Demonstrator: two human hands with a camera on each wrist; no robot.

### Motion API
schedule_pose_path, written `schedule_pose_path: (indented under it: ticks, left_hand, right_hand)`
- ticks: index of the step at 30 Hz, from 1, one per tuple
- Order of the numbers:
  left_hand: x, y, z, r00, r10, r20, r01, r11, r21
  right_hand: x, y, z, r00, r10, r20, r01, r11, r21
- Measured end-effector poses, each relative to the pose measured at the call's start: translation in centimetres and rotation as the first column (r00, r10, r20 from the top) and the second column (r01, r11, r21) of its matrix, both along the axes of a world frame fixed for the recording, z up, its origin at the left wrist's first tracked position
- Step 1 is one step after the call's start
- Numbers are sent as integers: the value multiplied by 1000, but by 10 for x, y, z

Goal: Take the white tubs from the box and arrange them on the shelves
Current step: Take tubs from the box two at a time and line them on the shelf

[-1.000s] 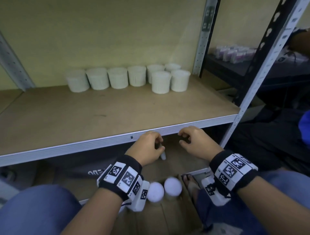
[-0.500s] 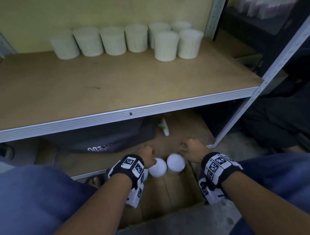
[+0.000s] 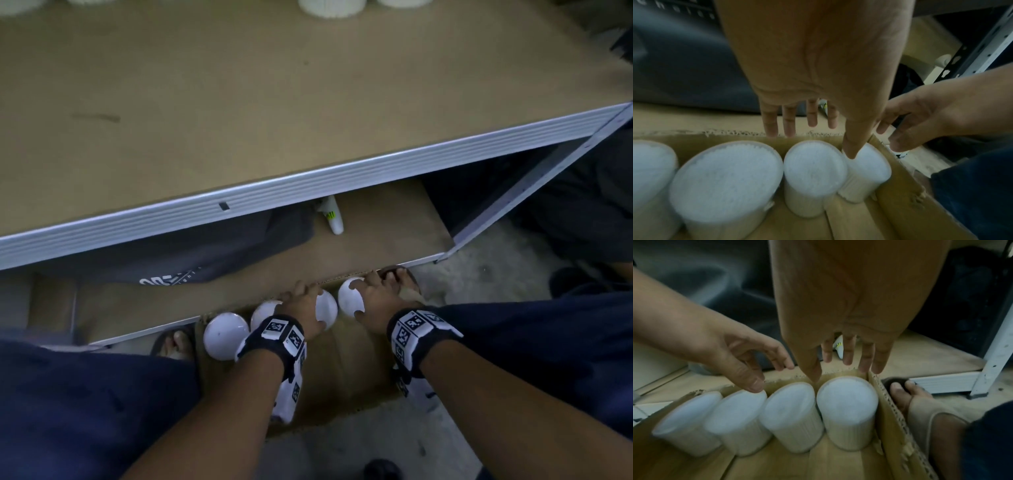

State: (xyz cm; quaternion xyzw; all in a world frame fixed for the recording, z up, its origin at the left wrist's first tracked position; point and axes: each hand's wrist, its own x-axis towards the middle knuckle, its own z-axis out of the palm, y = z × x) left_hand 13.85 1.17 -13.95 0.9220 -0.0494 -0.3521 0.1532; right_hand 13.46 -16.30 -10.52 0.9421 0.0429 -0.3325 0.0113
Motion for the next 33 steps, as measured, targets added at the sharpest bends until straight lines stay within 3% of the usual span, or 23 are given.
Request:
schedule_pose_path:
  ticks: [5,15,20,33]
  left_hand:
    - [0,-8,-26,1000,-16,22,15,999,48]
    - [-7,-18,-56,988,-85,132,64,985,159]
    - [-7,-24,-51,985,-74,157,42,979,197]
    - [-3,-19,-15,999,37,33,-39,997,61]
  right_hand:
    - [4,10,-33,998,-36,-43,41,994,102]
    - [2,14,-66,999,27,33,-26,999,-20]
    - [3,20,-71,995,36,95,-29,997,-73]
    - [-1,20,-36,987,-55,149,60,998,-28]
